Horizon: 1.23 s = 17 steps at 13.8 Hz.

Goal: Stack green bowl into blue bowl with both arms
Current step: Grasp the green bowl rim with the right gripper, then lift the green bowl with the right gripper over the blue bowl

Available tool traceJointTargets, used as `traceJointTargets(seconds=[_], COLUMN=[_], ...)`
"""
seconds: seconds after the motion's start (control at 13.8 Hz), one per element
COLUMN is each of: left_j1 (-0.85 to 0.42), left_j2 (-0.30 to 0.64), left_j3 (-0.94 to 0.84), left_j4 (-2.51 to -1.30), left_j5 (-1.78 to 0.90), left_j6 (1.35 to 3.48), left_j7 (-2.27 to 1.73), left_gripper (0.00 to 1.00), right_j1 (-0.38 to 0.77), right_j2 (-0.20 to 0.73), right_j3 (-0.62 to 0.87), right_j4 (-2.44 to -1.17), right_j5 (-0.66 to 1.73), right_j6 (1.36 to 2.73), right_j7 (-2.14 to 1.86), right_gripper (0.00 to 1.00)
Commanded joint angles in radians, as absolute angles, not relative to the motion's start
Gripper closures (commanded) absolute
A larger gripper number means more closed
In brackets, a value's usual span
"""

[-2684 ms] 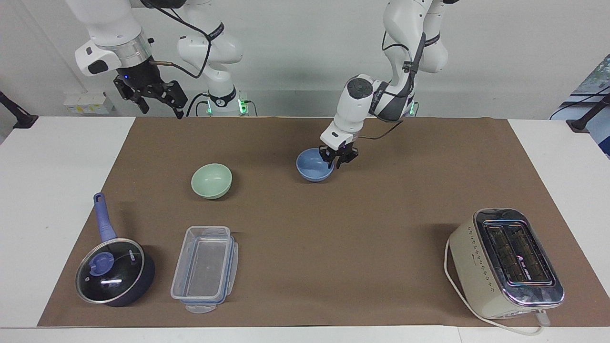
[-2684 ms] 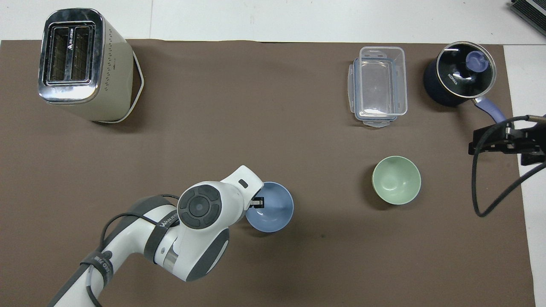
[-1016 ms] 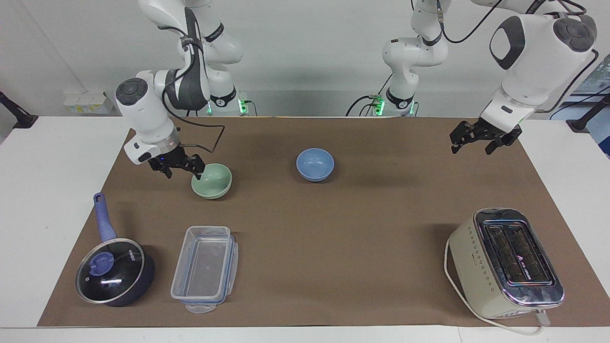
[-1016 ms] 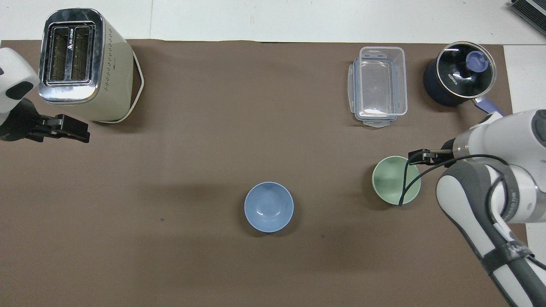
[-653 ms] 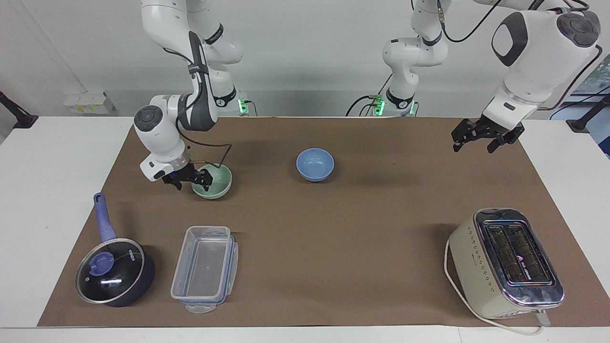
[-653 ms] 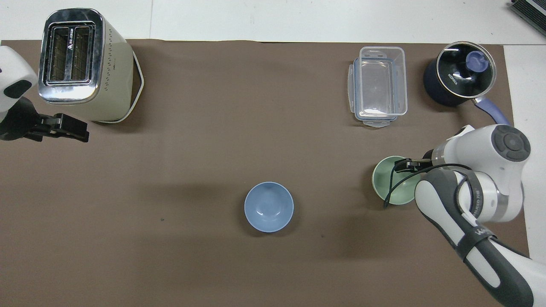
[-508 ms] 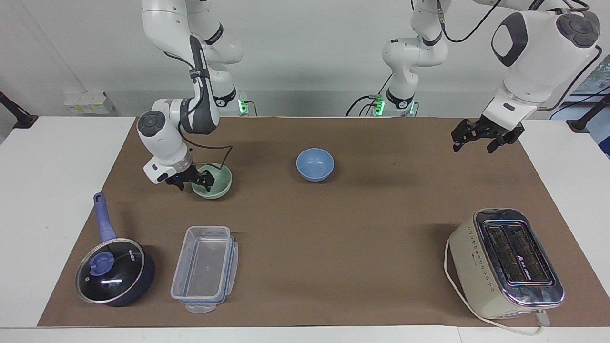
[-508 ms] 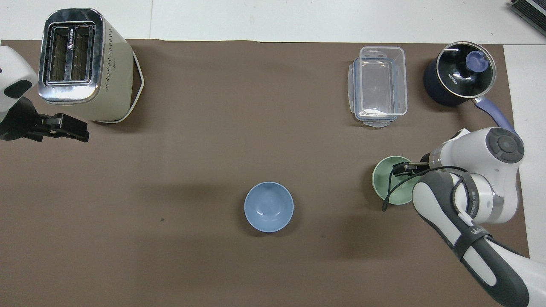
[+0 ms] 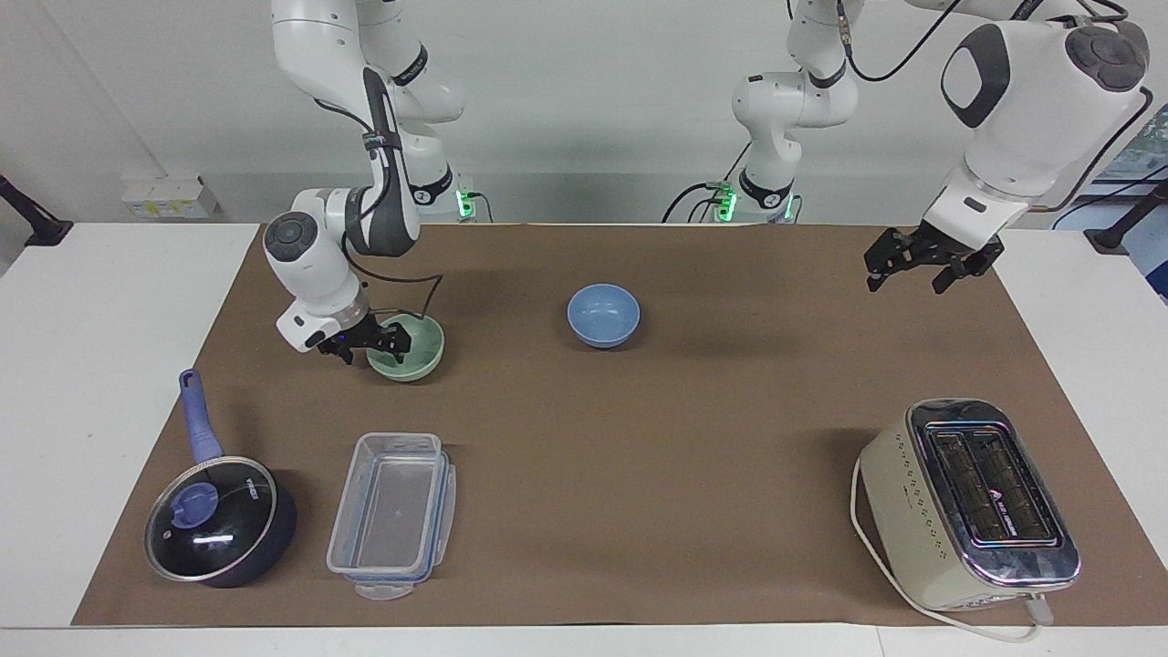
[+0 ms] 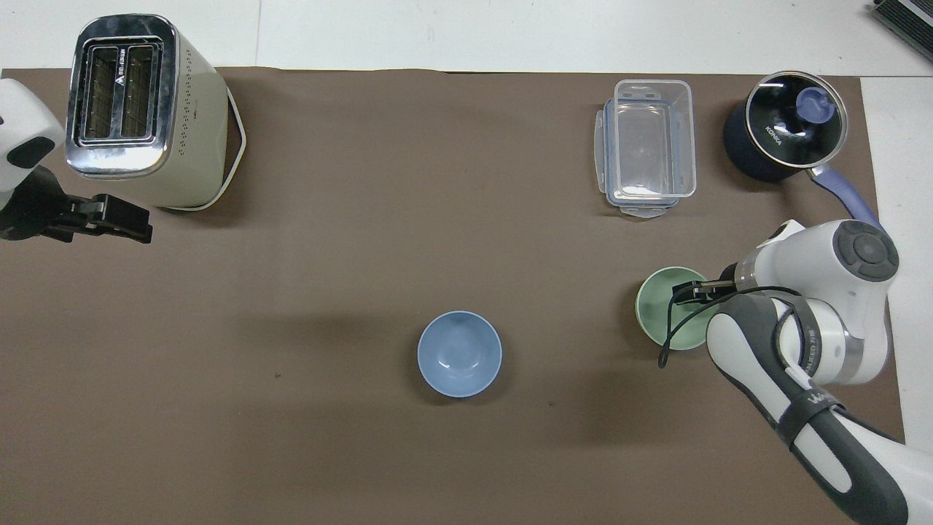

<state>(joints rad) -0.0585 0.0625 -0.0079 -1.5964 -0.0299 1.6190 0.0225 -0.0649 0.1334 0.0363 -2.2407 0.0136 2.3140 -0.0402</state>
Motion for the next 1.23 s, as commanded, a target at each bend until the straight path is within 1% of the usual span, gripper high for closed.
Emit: traceJointTargets(seconds=[0.0,0.07,0.15,0.22,0.29,0.44,0.51,0.65,0.87,1.02,1.16], left_j1=[-0.054,-0.054,-0.055,-0.055,-0.055,-0.054,-0.054,-0.055,-0.054,-0.055,-0.055], left_j2=[0.067,0.067,0.067,0.067,0.067,0.067,0.067,0.067,0.067,0.067,0.067], left_j3=[-0.012,-0.012,-0.012,-0.012,-0.012,-0.012,-0.012,-0.012,-0.012,-0.012,-0.012], left_j4=[-1.582,-1.582,-1.582,-1.582,-1.582,-1.582,-1.582,-1.582,-1.582,-1.582,-1.582], left_j5=[-0.014,-0.014,-0.014,-0.014,-0.014,-0.014,-0.014,-0.012,-0.014,-0.014,-0.012], left_j6=[1.601,1.601,1.601,1.601,1.601,1.601,1.601,1.601,1.601,1.601,1.601], left_j7=[0.025,0.025,0.025,0.025,0.025,0.025,0.025,0.025,0.025,0.025,0.025], left_gripper=[0.00,0.00,0.00,0.00,0.00,0.00,0.00,0.00,0.00,0.00,0.00], right_j1=[-0.078,-0.078,-0.078,-0.080,-0.080,-0.078,-0.077,-0.071,-0.040,0.017,0.105], right_j2=[0.103,0.097,0.094,0.094,0.092,0.081,0.078,0.063,0.003,-0.031,-0.046], right_j3=[0.037,0.037,0.037,0.037,0.037,0.037,0.038,0.038,0.049,0.049,0.049], right_j4=[-2.247,-2.246,-2.246,-2.246,-2.246,-2.243,-2.229,-2.195,-2.189,-2.189,-2.189], right_j5=[0.028,0.028,0.028,0.029,0.031,0.043,0.054,0.069,0.106,0.161,0.202], right_j6=[2.284,2.278,2.276,2.275,2.273,2.264,2.234,2.169,2.116,2.091,2.091], right_j7=[-0.084,-0.092,-0.097,-0.106,-0.107,-0.109,-0.109,-0.109,-0.109,-0.106,-0.089], right_gripper=[0.15,0.28,0.40,0.56,0.70,0.96,1.00,1.00,1.00,1.00,1.00])
